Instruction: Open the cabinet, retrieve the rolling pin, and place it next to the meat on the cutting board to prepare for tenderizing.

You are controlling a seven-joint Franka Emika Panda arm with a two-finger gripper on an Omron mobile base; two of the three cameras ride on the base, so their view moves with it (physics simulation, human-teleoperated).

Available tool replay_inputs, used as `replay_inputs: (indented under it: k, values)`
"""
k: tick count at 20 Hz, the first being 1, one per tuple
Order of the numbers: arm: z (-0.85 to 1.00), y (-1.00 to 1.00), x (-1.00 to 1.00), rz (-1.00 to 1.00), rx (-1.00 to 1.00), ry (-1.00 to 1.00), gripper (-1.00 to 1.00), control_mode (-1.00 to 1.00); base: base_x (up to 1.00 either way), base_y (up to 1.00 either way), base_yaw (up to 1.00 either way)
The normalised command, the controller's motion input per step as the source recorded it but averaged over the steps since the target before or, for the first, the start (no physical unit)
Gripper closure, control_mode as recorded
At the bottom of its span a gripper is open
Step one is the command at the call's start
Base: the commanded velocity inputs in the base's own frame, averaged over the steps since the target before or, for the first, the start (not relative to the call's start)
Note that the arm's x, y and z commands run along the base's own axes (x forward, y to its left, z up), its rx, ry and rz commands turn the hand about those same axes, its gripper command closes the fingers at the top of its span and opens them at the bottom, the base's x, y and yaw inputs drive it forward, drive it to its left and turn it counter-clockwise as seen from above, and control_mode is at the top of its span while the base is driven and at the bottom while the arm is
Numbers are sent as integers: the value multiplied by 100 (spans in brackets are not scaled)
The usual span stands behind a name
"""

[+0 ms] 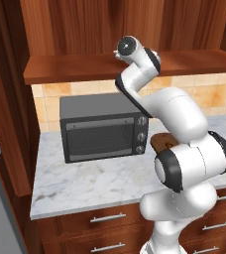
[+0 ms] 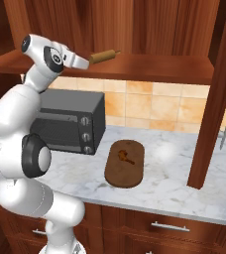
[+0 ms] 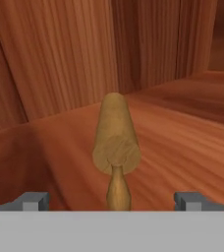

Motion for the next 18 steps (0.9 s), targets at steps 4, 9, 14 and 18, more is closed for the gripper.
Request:
replay_inputs:
  k: [4,9,14,18]
  values:
    - [-10,-1,5,0,0,-1,-100,-100,0,0,0]
    - [-2,-11,2,0,0,-3,-100,-100,0,0,0]
    - [0,-7,8,0,0,-1,-100,-100,0,0,0]
    - [-7,-1,3,0,0,-2,-100,-100,0,0,0]
